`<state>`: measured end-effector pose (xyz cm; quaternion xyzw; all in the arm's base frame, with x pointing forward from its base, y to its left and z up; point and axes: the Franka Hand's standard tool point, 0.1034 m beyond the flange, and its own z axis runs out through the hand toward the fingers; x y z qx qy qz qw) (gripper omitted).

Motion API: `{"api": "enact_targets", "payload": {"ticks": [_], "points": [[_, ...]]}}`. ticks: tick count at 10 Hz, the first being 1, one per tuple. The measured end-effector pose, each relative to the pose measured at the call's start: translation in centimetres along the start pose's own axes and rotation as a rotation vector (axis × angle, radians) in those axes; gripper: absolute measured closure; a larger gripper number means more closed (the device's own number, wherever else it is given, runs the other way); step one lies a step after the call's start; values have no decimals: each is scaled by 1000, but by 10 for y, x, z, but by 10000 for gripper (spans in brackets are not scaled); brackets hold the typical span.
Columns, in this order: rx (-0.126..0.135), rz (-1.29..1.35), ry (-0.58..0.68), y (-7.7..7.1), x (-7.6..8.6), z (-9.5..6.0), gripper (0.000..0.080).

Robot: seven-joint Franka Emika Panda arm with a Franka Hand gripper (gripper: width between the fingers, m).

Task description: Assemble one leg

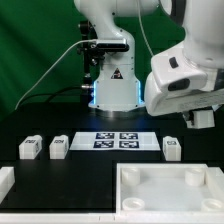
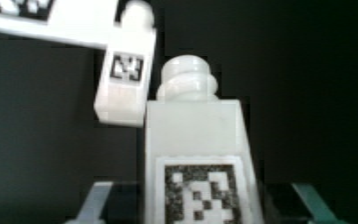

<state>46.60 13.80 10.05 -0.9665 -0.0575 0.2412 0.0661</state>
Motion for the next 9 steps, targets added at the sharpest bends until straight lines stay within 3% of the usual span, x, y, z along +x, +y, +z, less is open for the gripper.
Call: {"api": "enact_targets", "payload": {"ticks": [1,3,4,5,9], "points": [[-6,-17,90,5,7,-9,508],[-17,-79,361,38,50,-62,508],[-17,-86,480,46,69,-88,508],[-10,-76,572,45,80,-100,508],[-105,-77,972,64,83,-100,508]]}}
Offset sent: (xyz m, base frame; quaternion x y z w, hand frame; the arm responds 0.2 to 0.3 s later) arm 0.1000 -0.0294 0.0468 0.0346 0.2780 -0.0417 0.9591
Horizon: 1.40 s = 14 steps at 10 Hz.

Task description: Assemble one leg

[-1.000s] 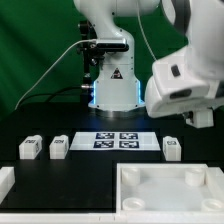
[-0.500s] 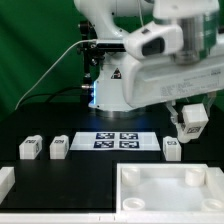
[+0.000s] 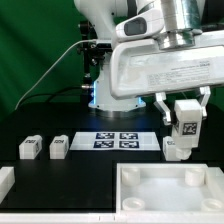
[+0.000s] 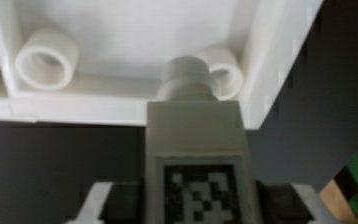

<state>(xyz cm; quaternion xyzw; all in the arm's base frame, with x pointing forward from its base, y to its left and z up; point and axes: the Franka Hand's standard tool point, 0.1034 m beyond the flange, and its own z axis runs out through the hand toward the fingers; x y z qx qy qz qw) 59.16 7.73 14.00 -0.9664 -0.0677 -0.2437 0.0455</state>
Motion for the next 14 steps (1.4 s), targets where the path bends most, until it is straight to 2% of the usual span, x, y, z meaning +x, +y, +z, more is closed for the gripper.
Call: {"api": "enact_targets", "payload": {"ticks": [1,2,4,5,7,10,14], "points": [[-29,-6,101,6,-1,0,508],[-25,-5,92,5,-6,7,508],[-3,3,105,-1,26,21,508],[4,7,100,-2,29,31,508],[24,7,97,-19,23,50,508],[32,5,74,-25,9,67,508],[37,0,64,-30,2,73,508]]}}
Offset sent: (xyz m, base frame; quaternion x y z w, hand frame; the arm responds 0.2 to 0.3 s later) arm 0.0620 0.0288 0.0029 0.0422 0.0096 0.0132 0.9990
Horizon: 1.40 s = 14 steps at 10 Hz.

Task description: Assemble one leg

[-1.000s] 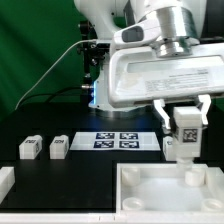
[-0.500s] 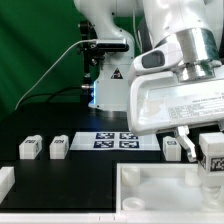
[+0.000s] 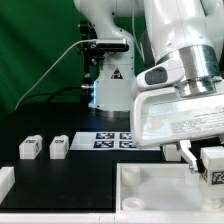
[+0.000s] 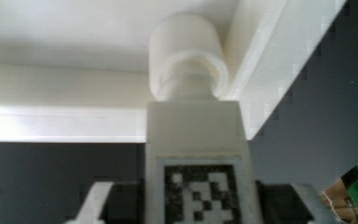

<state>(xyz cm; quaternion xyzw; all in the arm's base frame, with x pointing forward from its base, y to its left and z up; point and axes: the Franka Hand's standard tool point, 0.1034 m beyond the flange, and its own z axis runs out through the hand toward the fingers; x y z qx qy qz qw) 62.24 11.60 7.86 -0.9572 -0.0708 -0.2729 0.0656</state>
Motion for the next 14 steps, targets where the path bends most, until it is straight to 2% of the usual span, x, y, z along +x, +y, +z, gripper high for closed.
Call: {"api": "enact_targets", "payload": {"ticks": [5,11,13,14], "points": [[-15,1,59,1,-6,8,508],[-9,2,35,1,-7,9,508],[-9,1,35,1,-7,9,225],[-9,1,35,1,-7,9,225]]}}
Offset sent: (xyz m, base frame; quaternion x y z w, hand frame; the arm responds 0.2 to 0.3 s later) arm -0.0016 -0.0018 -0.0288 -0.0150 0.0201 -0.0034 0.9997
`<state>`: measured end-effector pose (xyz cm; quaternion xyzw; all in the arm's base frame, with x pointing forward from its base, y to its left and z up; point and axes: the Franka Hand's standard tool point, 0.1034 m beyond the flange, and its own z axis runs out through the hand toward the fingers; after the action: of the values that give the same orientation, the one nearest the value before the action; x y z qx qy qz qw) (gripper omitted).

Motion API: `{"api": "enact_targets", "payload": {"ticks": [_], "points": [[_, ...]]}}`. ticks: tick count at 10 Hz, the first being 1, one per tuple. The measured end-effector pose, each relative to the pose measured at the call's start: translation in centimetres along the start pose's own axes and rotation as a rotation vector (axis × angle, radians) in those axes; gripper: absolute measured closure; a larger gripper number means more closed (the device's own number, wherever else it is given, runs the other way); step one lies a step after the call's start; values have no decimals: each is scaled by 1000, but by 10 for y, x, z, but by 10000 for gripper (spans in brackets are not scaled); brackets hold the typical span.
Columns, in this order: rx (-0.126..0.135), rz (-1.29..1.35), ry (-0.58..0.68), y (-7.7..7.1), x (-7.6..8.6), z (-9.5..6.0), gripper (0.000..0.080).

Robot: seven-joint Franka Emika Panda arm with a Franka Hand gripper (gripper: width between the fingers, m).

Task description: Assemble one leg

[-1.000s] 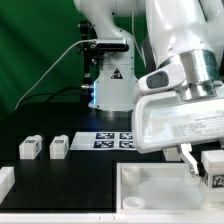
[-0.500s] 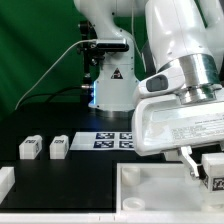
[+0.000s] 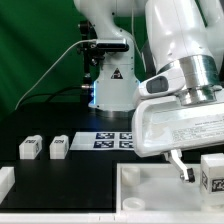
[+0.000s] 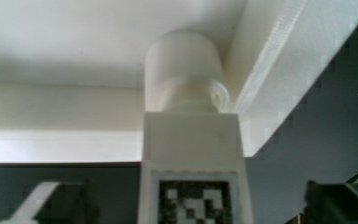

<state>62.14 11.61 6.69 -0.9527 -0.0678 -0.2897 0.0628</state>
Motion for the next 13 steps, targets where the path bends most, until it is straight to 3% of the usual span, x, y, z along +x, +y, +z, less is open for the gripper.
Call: {"api": "enact_targets", "payload": {"ticks": [1,2,8,9,10,11,13], "points": [[0,0,0,0,0,0,166],[0,0,0,0,0,0,154],[0,0,-1,0,0,0,151],[12,16,-63,0,2,-2,151],[25,33,-122,1,16,-11,151],[21,37,-106,4,28,-13,151],[56,58,-264,3,28,-11,151]]}}
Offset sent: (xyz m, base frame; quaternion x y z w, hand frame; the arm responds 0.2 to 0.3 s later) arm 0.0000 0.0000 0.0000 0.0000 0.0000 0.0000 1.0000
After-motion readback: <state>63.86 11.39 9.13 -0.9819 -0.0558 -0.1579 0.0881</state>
